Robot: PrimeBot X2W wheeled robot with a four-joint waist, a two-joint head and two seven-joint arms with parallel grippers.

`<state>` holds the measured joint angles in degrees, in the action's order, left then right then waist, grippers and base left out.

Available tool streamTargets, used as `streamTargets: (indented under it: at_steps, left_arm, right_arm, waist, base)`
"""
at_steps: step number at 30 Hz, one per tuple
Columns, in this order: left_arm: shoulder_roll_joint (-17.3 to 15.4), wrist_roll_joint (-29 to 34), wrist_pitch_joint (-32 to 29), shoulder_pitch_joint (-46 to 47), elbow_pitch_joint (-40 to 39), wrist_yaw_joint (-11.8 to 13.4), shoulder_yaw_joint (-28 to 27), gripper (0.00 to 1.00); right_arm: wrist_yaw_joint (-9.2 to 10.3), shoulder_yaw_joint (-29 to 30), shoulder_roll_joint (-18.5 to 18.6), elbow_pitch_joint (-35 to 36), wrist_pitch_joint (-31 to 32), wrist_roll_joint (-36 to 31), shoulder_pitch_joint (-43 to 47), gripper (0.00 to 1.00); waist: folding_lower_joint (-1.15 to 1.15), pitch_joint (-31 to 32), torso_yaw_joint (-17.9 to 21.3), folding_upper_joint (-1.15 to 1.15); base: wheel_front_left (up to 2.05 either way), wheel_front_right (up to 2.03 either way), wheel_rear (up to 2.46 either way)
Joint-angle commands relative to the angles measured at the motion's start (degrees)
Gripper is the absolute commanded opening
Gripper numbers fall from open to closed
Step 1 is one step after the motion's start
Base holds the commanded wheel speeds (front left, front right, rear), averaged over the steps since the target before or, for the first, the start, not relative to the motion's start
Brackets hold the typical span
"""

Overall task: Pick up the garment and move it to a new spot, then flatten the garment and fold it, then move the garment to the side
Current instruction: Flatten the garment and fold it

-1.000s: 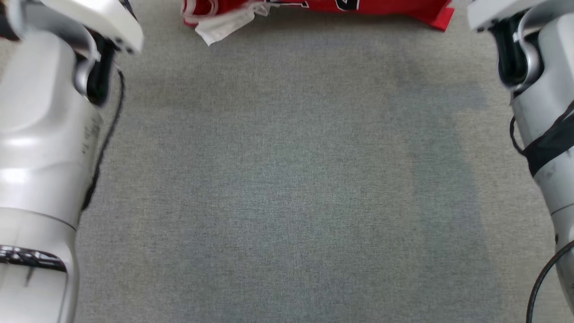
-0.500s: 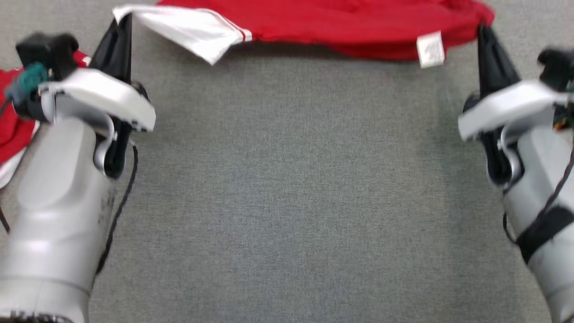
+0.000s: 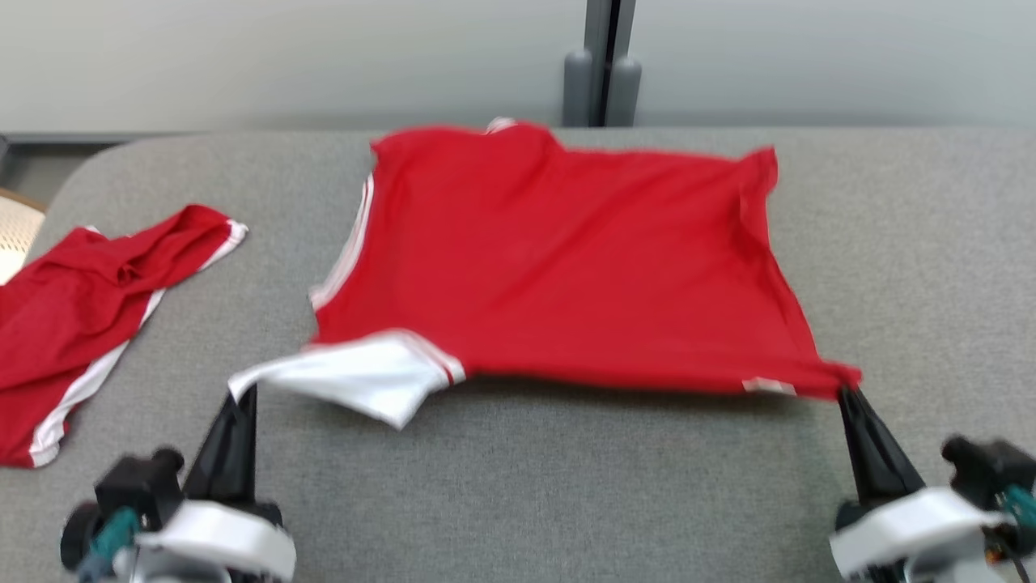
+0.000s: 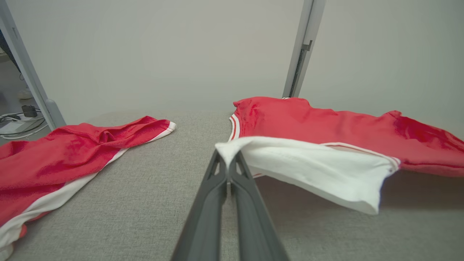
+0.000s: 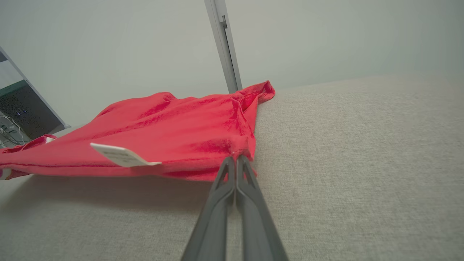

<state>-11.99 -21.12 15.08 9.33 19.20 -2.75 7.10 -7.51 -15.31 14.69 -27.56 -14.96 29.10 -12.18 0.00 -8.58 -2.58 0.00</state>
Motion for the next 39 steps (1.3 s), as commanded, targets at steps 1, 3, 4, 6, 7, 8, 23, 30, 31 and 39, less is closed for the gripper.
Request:
streamTargets:
  at_steps: [1,3,4,6,7,8,23,30,31,39]
  left_arm:
    - [-0.5,0.5,-0.1,-2.6,-2.4,0.8,0.1,0.00]
    - [-1.1,1.3,-1.5,-8.1,-7.3,2.1,0.6,0.00]
    - [-1.2,1.2,-2.6,-11.0,-10.0,2.9,0.7,0.00]
    - [-1.4,1.4,-6.9,-18.9,-18.8,5.3,1.1,0.00]
    - [-1.5,1.4,-8.5,-21.3,-21.7,6.2,1.1,0.00]
    - [-1.8,1.7,-9.9,-23.5,-24.4,7.0,1.3,0.00]
    - [-4.0,-7.7,-24.3,-23.1,-29.7,5.0,0.5,0.00]
    - [-4.9,-10.7,-25.7,-10.3,-18.6,0.4,0.7,0.00]
    - [-4.9,-10.9,-25.7,-8.7,-17.0,0.0,0.9,0.00]
    - [-5.0,-9.7,-21.6,-0.4,-9.2,-2.6,2.6,0.18]
  right_arm:
    - [0.04,1.0,0.8,1.4,-0.3,-0.2,2.9,0.00]
    - [0.04,2.5,1.1,4.3,0.4,-0.5,7.8,0.00]
    - [0.04,3.4,1.1,6.1,1.1,-0.9,10.1,0.00]
    - [0.04,5.9,0.6,10.9,4.2,-1.7,17.3,0.00]
    - [0.05,7.1,0.4,12.7,5.4,-1.9,19.5,0.00]
    - [0.04,7.9,0.1,14.5,6.4,-2.3,21.7,0.00]
    - [0.04,13.2,-4.8,22.6,22.1,-5.3,24.6,0.00]
    - [0.03,10.8,-3.6,14.6,20.8,-5.1,12.4,0.00]
    - [0.03,10.3,-3.5,13.6,20.5,-4.9,10.9,0.00]
    - [0.03,8.2,-2.9,8.6,15.5,-5.0,5.0,0.00]
  waist:
    - [0.00,4.0,0.1,0.00]
    - [0.00,5.8,-0.5,0.00]
    - [0.00,6.6,-0.7,0.00]
    - [0.00,9.1,-1.2,0.00]
    - [0.00,9.7,-1.4,0.00]
    - [0.00,10.2,-1.5,0.00]
    - [0.00,7.2,0.7,0.00]
    - [0.00,-0.6,0.8,0.00]
    - [0.00,-1.4,0.9,0.00]
    - [0.00,-4.6,0.4,0.00]
  base:
    - [0.00,0.00,0.00]
    - [0.00,0.00,0.00]
    - [0.00,0.00,0.00]
    - [0.00,0.00,0.00]
    - [0.00,0.00,0.00]
    - [0.00,0.00,0.00]
    - [0.00,0.00,0.00]
    - [0.00,0.00,0.00]
    - [0.00,0.00,0.00]
    - [0.00,0.00,0.00]
